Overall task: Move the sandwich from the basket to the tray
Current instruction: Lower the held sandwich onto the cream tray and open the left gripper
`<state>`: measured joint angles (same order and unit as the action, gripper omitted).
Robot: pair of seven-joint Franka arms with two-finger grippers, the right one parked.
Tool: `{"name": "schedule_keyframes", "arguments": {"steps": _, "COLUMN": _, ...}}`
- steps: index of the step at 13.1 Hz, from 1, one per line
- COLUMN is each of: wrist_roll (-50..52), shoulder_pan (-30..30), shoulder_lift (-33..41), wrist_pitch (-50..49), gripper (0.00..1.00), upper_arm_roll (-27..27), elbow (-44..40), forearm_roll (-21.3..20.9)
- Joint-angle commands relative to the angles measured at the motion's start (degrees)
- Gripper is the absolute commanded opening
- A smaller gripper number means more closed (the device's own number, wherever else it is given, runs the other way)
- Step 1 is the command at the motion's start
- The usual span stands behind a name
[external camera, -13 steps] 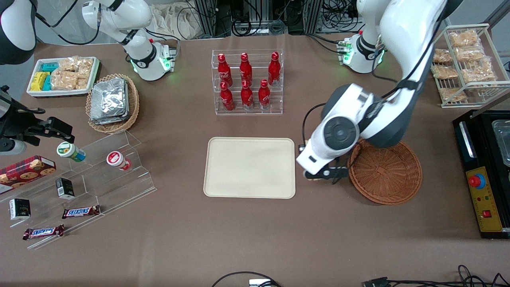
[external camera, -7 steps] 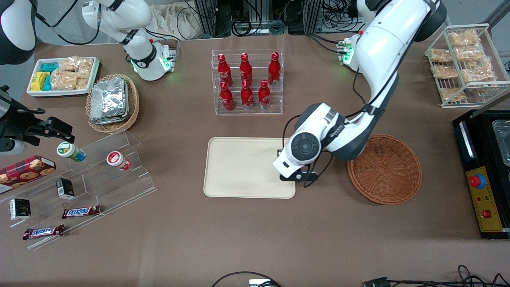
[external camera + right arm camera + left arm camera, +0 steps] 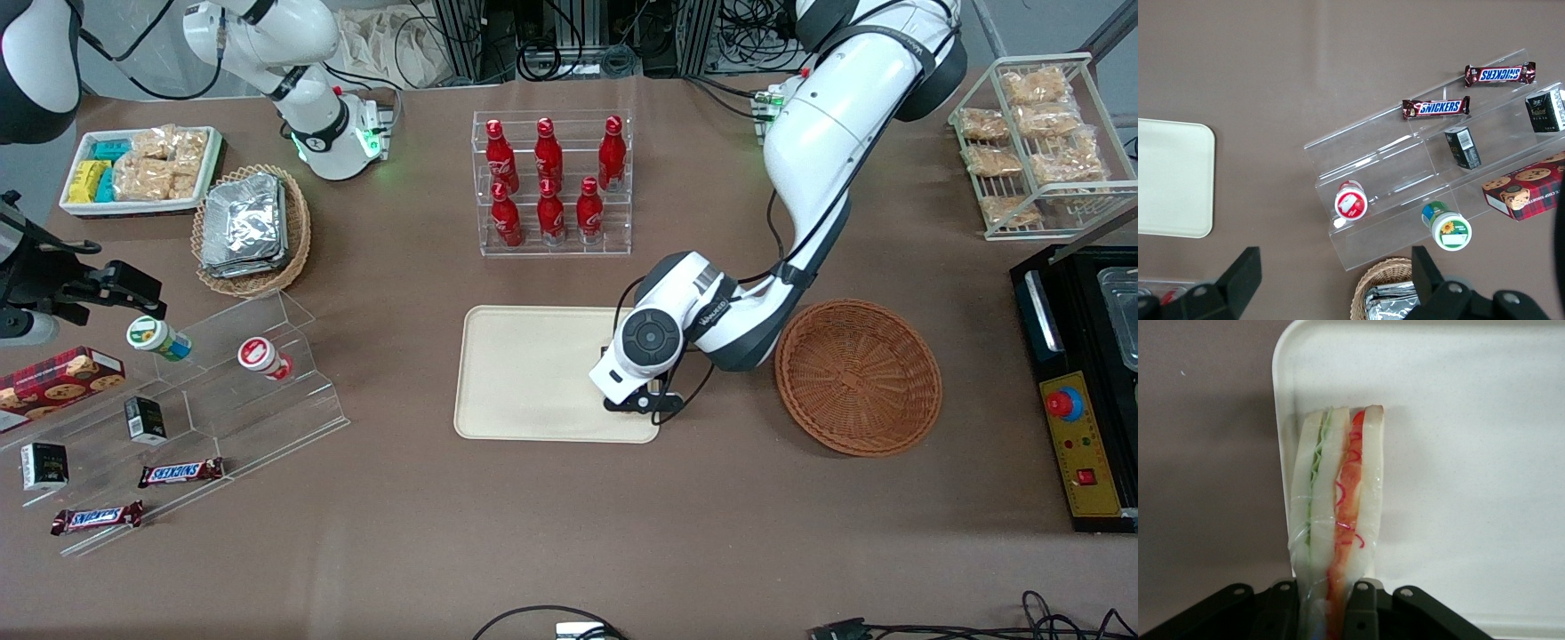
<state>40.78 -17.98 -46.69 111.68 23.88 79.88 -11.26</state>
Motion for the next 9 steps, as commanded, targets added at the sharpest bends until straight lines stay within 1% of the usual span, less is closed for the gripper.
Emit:
{"name": "schedule_keyframes", "arguments": {"steps": 1, "wrist_roll": 1.1, "shoulder_pan": -0.6, "shoulder_lift": -0.7, "wrist_pitch": -0.6, "gripper": 0.27, "upper_arm_roll": -0.1, "elbow": -2.1, "forearm_roll": -1.1}}
{"name": "schedule_keyframes", "arguments": {"steps": 2, "wrist_roll": 1.2, "shoulder_pan": -0.6, "shoulder_lift": -0.7, "wrist_pitch": -0.6, "gripper": 0.41, "upper_arm_roll": -0.1, "elbow": -2.1, "forearm_roll": -1.0}}
{"name": "schedule_keyframes", "arguments": {"steps": 3, "wrist_roll": 1.7, "shoulder_pan": -0.6, "shoulder_lift": -0.7, "wrist_pitch": -0.6, "gripper": 0.53, "upper_arm_roll": -0.1, "elbow": -2.1, "forearm_roll": -1.0}}
{"name": "schedule_keyframes", "arguments": {"steps": 5, "wrist_roll": 1.7, "shoulder_pan": -0.6, "shoulder_lift": -0.7, "wrist_pitch": -0.6, "gripper": 0.89, "upper_arm_roll": -0.1, "elbow": -2.1, "forearm_roll": -1.1}}
{"name": "schedule_keyframes", "arguments": {"steps": 6, "wrist_roll": 1.6, "shoulder_pan": -0.6, "shoulder_lift": -0.6, "wrist_pitch": -0.6, "gripper": 0.95, "upper_arm_roll": -0.1, "elbow": -2.1, "forearm_roll": -1.1}}
{"name": "schedule_keyframes", "arguments": {"steps": 7, "wrist_roll": 1.6, "shoulder_pan": -0.6, "shoulder_lift": -0.5, "wrist_pitch": -0.6, "gripper": 0.98, "upper_arm_roll": -0.1, "elbow": -2.1, "forearm_roll": -1.1}}
{"name": "schedule_keyframes", "arguments": {"steps": 9, "wrist_roll": 1.7, "shoulder_pan": -0.6, "shoulder_lift": -0.5, "wrist_pitch": -0.7, "gripper": 0.99, "upper_arm_roll": -0.1, "elbow": -2.1, "forearm_roll": -1.1}}
